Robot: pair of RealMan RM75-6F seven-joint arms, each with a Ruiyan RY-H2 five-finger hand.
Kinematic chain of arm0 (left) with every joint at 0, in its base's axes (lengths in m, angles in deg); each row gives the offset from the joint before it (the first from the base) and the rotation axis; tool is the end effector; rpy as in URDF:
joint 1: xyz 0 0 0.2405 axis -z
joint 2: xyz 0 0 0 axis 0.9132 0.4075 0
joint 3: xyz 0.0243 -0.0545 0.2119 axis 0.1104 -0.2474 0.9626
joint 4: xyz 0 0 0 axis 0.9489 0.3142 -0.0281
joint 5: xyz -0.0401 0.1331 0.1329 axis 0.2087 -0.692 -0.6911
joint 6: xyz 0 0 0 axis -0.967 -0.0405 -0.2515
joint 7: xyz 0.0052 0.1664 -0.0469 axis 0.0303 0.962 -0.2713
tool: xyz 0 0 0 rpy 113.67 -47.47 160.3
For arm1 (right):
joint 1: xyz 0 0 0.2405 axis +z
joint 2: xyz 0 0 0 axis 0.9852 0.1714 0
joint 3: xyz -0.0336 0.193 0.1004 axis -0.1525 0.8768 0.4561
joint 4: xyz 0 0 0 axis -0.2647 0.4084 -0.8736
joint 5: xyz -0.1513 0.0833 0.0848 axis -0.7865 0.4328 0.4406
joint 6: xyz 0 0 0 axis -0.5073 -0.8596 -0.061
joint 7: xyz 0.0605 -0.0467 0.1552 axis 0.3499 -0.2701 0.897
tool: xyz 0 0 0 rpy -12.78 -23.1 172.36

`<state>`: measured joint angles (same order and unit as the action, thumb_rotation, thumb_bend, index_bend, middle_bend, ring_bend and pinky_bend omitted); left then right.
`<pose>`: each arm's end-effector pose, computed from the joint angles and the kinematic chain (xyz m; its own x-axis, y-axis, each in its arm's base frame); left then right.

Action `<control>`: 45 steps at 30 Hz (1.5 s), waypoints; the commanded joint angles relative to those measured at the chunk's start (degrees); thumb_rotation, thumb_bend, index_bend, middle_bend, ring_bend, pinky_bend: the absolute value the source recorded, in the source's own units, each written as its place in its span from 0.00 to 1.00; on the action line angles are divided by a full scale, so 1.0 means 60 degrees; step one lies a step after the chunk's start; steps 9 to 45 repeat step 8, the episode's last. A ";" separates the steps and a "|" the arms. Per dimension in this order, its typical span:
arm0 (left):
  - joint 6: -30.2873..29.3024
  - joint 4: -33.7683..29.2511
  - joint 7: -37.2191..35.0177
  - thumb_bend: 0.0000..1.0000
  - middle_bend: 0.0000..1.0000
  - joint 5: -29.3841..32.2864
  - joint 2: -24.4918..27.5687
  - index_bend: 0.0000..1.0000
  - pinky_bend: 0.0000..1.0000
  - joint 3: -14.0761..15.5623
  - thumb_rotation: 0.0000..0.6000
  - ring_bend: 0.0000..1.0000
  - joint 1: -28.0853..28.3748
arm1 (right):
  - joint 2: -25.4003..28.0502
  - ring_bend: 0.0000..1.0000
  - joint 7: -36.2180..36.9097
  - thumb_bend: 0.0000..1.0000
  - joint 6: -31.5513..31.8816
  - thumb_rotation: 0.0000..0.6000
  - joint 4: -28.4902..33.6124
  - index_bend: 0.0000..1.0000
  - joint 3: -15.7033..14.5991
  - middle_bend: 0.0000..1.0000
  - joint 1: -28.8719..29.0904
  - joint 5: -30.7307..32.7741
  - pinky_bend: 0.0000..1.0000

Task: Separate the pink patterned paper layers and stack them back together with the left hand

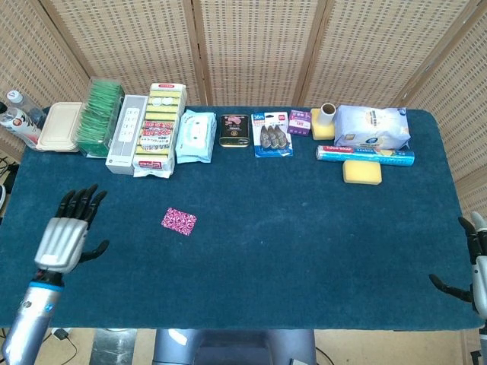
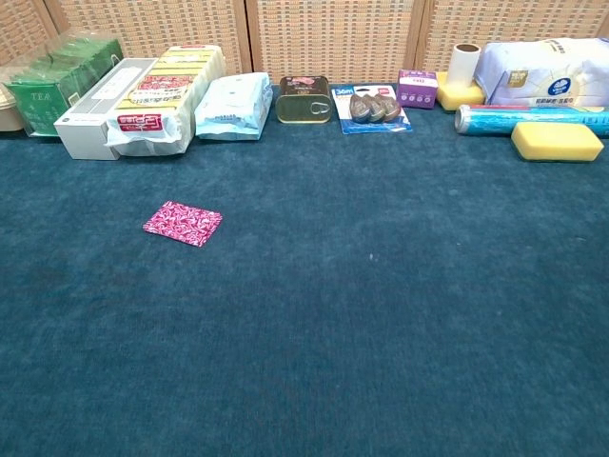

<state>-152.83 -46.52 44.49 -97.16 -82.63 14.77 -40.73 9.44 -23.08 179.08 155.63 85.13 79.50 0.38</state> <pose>-0.1894 0.2384 0.1205 0.4528 0.0362 0.8909 0.8847 -0.1422 -0.4439 -0.2507 -0.1873 0.2089 0.3395 0.0754 0.9376 -0.9336 0.1485 0.3262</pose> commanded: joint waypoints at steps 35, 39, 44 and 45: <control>-0.1906 0.1522 -0.2520 0.21 0.00 -0.1810 0.0289 0.00 0.03 0.0696 1.00 0.00 -0.2332 | -0.0314 0.00 -0.0632 0.01 0.0121 1.00 -0.0083 0.00 -0.0063 0.00 0.0024 -0.0176 0.00; -0.1906 0.1522 -0.2520 0.21 0.00 -0.1810 0.0289 0.00 0.03 0.0696 1.00 0.00 -0.2332 | -0.0314 0.00 -0.0632 0.01 0.0121 1.00 -0.0083 0.00 -0.0063 0.00 0.0024 -0.0176 0.00; -0.1906 0.1522 -0.2520 0.21 0.00 -0.1810 0.0289 0.00 0.03 0.0696 1.00 0.00 -0.2332 | -0.0314 0.00 -0.0632 0.01 0.0121 1.00 -0.0083 0.00 -0.0063 0.00 0.0024 -0.0176 0.00; -0.1906 0.1522 -0.2520 0.21 0.00 -0.1810 0.0289 0.00 0.03 0.0696 1.00 0.00 -0.2332 | -0.0314 0.00 -0.0632 0.01 0.0121 1.00 -0.0083 0.00 -0.0063 0.00 0.0024 -0.0176 0.00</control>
